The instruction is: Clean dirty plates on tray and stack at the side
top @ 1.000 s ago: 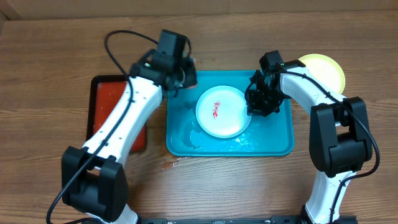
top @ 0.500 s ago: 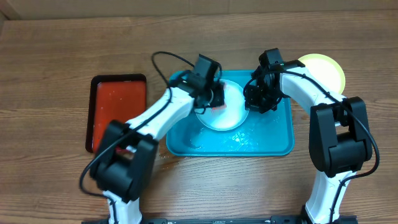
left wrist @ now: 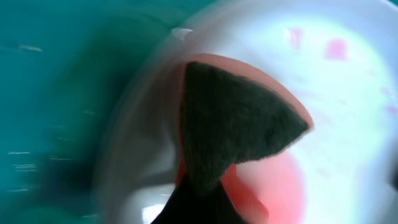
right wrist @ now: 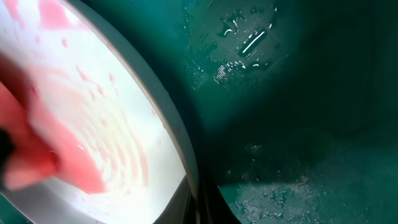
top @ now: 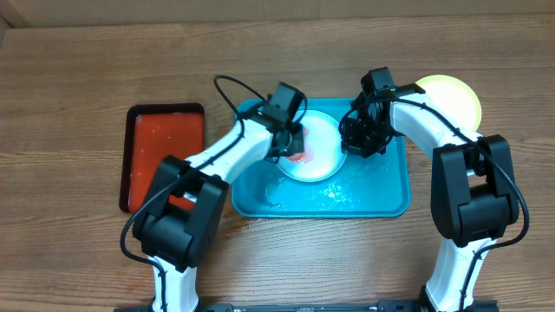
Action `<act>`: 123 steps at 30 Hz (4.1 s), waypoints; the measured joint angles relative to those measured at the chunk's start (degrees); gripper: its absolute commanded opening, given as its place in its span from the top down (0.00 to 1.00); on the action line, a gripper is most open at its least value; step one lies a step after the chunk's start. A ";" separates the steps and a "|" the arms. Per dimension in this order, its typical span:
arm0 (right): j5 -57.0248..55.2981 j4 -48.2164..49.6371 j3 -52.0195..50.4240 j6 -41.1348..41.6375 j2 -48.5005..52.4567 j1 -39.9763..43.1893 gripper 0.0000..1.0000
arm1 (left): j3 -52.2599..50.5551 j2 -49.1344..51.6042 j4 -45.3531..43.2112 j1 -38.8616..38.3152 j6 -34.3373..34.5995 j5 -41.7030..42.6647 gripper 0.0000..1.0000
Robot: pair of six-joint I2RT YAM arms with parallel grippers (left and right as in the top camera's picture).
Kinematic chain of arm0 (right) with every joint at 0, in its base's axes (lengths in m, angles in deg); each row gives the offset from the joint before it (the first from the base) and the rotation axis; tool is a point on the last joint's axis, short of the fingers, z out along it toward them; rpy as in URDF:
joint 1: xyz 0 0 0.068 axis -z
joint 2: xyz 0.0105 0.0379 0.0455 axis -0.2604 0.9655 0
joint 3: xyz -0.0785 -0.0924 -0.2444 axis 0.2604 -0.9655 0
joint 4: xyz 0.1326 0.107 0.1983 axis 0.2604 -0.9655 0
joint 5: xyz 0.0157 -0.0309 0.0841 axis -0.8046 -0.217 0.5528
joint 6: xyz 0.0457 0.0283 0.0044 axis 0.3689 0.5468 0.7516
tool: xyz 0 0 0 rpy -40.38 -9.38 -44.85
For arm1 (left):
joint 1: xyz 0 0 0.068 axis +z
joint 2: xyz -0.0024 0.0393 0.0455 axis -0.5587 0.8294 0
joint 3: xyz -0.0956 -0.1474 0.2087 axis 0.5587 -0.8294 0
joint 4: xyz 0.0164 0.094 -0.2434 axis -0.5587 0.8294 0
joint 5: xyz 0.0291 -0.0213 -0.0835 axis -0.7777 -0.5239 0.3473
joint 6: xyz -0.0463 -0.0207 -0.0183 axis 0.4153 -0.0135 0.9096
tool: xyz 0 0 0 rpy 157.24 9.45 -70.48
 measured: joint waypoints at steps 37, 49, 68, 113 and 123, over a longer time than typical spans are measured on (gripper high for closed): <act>-0.04 -0.09 0.00 0.42 0.07 -0.09 0.96 | 11.78 8.79 1.49 -2.01 -3.85 5.53 0.96; -0.70 -0.26 0.24 -0.26 0.07 -0.35 0.96 | 17.64 7.17 11.26 -0.48 -7.89 -14.97 0.96; -47.15 -7.08 15.43 -11.65 -7.76 -17.09 0.96 | 20.65 -8.94 27.28 24.72 -7.93 -10.93 0.96; -21.66 -5.53 15.80 -13.22 -8.79 20.26 0.96 | 18.67 -8.94 29.33 30.27 -7.93 -7.85 0.96; -17.44 -5.35 15.80 -3.43 -4.55 38.10 0.96 | 18.67 -8.94 29.11 30.27 -7.93 -7.67 0.96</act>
